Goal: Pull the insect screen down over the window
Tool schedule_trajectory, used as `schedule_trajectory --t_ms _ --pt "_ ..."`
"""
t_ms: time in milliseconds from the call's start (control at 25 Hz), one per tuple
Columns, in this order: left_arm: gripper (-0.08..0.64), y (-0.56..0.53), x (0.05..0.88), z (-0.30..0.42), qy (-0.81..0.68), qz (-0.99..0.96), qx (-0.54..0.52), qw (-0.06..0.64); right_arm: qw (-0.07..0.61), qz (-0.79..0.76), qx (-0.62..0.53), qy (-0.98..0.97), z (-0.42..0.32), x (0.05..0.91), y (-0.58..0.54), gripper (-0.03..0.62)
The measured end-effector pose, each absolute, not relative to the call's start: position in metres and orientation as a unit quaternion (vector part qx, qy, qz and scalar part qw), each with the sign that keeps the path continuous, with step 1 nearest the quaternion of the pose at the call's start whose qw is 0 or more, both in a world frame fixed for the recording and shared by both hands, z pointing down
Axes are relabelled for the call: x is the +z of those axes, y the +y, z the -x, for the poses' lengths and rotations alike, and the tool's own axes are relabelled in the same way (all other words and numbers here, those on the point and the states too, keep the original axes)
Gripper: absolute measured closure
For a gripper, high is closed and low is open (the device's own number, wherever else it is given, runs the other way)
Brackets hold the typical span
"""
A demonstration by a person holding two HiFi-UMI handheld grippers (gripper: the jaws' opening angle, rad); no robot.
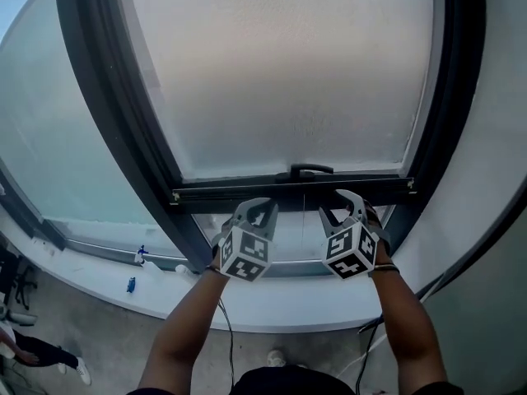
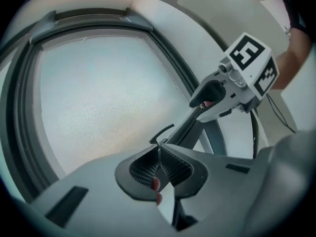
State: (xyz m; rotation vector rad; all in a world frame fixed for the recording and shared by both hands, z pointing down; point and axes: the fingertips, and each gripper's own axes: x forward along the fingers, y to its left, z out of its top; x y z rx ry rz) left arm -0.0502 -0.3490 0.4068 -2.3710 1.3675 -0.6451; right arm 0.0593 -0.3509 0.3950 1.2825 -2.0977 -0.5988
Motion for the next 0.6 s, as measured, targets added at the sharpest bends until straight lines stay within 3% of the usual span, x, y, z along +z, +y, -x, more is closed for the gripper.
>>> schedule_trajectory --t_ms 160,320,600 --pt "0.557 -0.339 0.407 0.047 0.494 0.837 -0.200 0.127 0.252 -0.503 -0.213 -0.799 -0.058 0.387 -0.327 0.473" --pt "0.557 -0.319 0.400 0.048 0.513 0.835 -0.167 0.103 0.207 -0.518 -0.198 -0.806 -0.060 0.379 -0.309 0.586" --pt "0.557 -0.277 0.370 0.048 0.564 0.815 -0.102 0.086 0.123 -0.530 -0.148 -0.826 -0.055 0.370 -0.275 0.587"
